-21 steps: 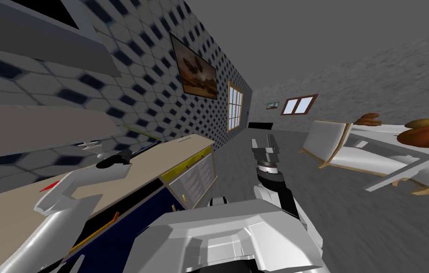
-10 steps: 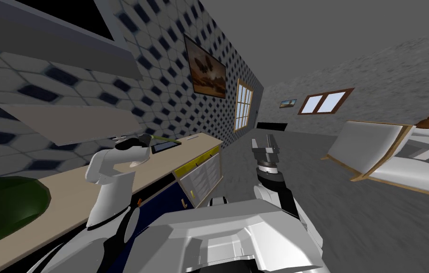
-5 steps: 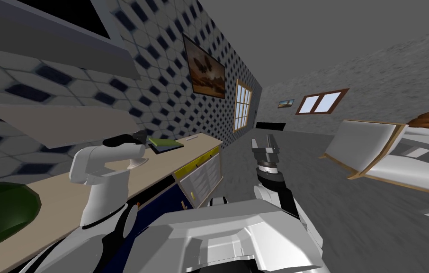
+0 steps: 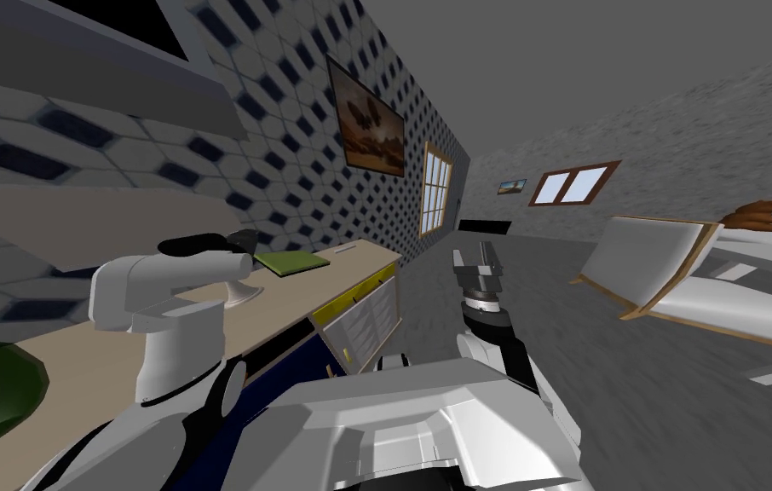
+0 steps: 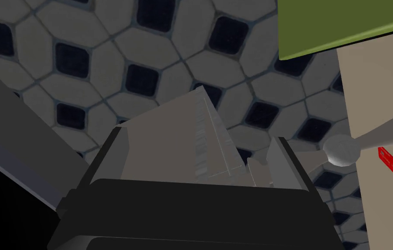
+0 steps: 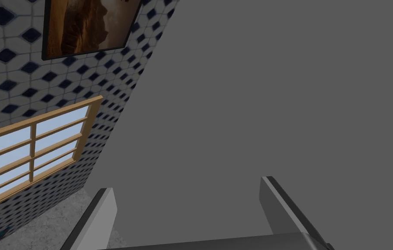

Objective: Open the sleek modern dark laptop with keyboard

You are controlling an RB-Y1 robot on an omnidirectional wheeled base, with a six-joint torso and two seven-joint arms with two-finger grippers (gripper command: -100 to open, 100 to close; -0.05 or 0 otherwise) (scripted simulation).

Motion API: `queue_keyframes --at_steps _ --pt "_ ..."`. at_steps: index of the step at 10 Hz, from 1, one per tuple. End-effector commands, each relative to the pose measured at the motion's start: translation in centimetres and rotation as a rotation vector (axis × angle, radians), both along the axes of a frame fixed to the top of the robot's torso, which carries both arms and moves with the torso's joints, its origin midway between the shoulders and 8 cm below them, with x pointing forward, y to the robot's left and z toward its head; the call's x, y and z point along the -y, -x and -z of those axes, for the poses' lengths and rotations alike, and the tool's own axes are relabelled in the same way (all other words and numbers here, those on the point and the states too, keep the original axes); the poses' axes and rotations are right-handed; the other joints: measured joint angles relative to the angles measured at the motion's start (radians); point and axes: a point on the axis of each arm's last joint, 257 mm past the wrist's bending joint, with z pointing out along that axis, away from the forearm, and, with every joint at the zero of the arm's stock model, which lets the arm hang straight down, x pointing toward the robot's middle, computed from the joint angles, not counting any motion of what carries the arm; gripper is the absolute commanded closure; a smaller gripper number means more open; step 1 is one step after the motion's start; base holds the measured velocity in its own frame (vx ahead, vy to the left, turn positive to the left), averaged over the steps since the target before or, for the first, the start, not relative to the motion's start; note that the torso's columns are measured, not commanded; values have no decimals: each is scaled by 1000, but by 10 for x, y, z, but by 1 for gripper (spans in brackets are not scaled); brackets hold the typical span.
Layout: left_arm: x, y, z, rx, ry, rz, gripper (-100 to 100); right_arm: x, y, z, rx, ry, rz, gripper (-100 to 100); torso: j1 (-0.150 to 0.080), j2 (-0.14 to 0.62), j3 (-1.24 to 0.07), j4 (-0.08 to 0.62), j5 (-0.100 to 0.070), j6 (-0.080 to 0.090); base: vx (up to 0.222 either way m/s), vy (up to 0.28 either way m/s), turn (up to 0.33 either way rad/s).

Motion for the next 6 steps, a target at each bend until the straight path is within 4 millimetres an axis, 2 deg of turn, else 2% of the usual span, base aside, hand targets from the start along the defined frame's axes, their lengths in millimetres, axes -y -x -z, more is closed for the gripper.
queue_keyframes --at_steps 1,6 --pt "0 1 0 -3 2 -1 0 0 0 0 0 0 0 0 0 -1 0 0 0 0 0 0 0" --pt "0 1 0 -3 1 -1 0 0 0 0 0 0 0 0 1 -1 -1 0 0 0 0 0 0"
